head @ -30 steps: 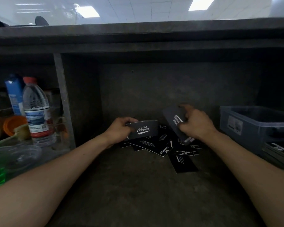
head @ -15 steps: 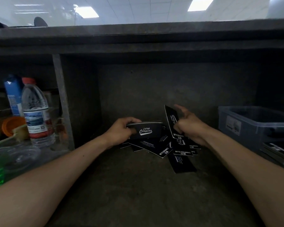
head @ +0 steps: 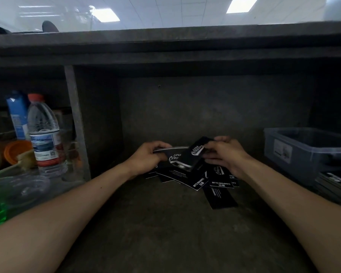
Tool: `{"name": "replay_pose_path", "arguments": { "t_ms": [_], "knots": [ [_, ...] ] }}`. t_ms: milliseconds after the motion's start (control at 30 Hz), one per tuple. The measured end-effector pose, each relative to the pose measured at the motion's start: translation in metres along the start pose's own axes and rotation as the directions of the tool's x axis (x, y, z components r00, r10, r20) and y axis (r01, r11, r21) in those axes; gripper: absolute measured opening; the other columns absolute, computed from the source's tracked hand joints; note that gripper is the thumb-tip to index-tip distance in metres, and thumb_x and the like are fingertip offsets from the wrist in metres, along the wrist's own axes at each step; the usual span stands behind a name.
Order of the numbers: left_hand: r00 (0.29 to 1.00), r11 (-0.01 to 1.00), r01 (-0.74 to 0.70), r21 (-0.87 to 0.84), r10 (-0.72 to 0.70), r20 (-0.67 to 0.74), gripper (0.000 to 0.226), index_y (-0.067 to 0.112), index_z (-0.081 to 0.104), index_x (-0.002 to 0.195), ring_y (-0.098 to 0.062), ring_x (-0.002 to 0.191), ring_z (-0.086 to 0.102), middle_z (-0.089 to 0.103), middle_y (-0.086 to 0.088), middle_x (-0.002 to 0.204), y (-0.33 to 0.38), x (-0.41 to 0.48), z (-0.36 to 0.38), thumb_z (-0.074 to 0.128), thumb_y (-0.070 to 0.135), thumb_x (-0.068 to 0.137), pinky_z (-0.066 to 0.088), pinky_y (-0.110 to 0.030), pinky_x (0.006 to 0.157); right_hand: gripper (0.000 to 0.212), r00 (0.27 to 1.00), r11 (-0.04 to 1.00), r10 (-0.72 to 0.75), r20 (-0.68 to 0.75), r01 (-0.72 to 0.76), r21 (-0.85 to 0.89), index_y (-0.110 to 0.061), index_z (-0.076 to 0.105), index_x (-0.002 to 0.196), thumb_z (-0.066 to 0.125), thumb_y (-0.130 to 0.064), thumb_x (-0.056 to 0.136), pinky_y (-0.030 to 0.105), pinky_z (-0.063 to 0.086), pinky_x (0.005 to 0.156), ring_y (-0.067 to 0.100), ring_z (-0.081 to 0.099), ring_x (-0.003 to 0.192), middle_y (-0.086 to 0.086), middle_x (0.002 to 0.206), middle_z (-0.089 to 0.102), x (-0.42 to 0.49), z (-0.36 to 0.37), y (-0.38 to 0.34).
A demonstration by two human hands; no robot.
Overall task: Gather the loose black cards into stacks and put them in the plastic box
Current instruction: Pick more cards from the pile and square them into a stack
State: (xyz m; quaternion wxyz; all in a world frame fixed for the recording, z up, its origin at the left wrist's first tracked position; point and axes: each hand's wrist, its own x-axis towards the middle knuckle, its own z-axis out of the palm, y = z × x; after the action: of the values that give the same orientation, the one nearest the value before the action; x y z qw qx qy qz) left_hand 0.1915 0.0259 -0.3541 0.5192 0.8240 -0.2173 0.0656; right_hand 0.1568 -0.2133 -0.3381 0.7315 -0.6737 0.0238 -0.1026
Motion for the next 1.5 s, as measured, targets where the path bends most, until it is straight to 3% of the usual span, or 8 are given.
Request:
{"name": "replay_pose_path", "arguments": {
  "t_ms": [200,367,500,700,900,1100,1200,1500],
  "knots": [
    [0.999,0.999,0.052,-0.014,-0.052,0.002,0.023,0.030,0.074,0.103,0.010,0.088,0.067,0.074,0.022,0.094,0.007,-0.004,-0.001,0.066,0.047,0.090,0.047,-0.007,0.073,0.029,0.995,0.984,-0.084,-0.048,0.075,-0.163,-0.013,0.057,0.085,0.083,-0.005,0.076,0.016,0.047,0.044,0.007,0.067,0.054,0.004,0.071,0.069,-0.001,0.000,0.009],
    [0.999,0.989,-0.015,0.146,0.019,-0.026,0.038,0.019,0.065,0.122,0.008,0.086,0.064,0.067,0.011,0.104,0.003,-0.004,-0.001,0.071,0.005,0.087,0.048,-0.004,0.068,0.037,0.993,0.975,-0.075,0.091,0.092,-0.204,-0.009,0.052,0.087,0.085,0.000,0.072,0.024,0.054,0.047,0.021,0.074,0.063,0.014,0.073,0.074,-0.009,0.008,0.015],
    [0.987,1.000,0.024,0.013,-0.022,-0.156,0.046,0.011,0.066,0.121,-0.013,0.089,0.067,0.071,-0.008,0.110,0.003,-0.001,-0.006,0.059,-0.014,0.083,0.055,-0.017,0.073,0.054,0.965,0.634,-0.129,0.228,0.257,-0.729,-0.022,0.068,0.084,0.097,-0.045,0.046,0.025,0.052,0.063,0.007,0.068,0.069,-0.004,0.078,0.074,-0.013,0.014,0.013],
    [0.991,0.999,0.038,0.020,-0.035,-0.129,0.046,0.019,0.066,0.120,-0.006,0.087,0.067,0.069,0.000,0.107,-0.001,0.000,-0.006,0.058,-0.011,0.086,0.059,-0.017,0.071,0.054,0.898,0.533,-0.040,0.438,0.390,-0.751,-0.027,0.070,0.103,0.092,-0.042,0.055,0.024,0.054,0.074,0.001,0.067,0.076,-0.011,0.085,0.072,-0.017,0.018,0.012],
    [0.992,0.999,0.033,0.020,-0.030,-0.126,0.042,0.018,0.068,0.118,-0.020,0.082,0.064,0.070,-0.003,0.102,0.003,-0.003,-0.005,0.059,-0.009,0.088,0.057,-0.032,0.068,0.031,0.790,0.290,-0.409,0.457,0.587,-0.756,-0.033,0.071,0.105,0.067,-0.028,0.074,0.032,0.057,0.076,0.000,0.065,0.072,-0.017,0.078,0.071,-0.017,0.008,-0.004],
    [0.994,0.999,0.031,0.005,-0.031,-0.100,0.043,0.014,0.068,0.118,-0.007,0.091,0.066,0.070,-0.001,0.110,0.001,-0.002,-0.003,0.060,-0.012,0.085,0.055,-0.012,0.076,0.101,0.922,0.866,-0.376,0.090,0.384,-0.321,-0.033,0.025,0.151,0.074,0.007,0.073,0.034,0.057,0.062,0.011,0.070,0.066,-0.002,0.077,0.070,-0.005,0.003,-0.004],
    [0.998,1.000,0.017,0.012,-0.016,-0.068,0.042,0.016,0.068,0.117,-0.002,0.091,0.065,0.071,0.001,0.110,0.002,-0.002,-0.001,0.069,-0.007,0.082,0.052,-0.007,0.074,0.114,0.967,0.964,-0.247,0.065,0.252,-0.081,-0.046,0.012,0.152,0.066,0.018,0.076,0.036,0.060,0.059,0.015,0.074,0.076,0.000,0.085,0.073,-0.004,0.000,-0.002],
    [1.000,1.000,0.024,0.007,-0.024,-0.016,0.050,0.028,0.070,0.113,0.009,0.089,0.067,0.073,0.013,0.104,0.009,-0.008,-0.001,0.091,0.030,0.067,0.048,-0.003,0.068,0.025,1.000,1.000,-0.028,-0.013,0.029,0.013,-0.009,0.053,0.121,0.059,-0.006,0.097,0.028,0.060,0.064,0.020,0.073,0.074,0.014,0.109,0.072,-0.002,0.009,0.009]
  ]
}}
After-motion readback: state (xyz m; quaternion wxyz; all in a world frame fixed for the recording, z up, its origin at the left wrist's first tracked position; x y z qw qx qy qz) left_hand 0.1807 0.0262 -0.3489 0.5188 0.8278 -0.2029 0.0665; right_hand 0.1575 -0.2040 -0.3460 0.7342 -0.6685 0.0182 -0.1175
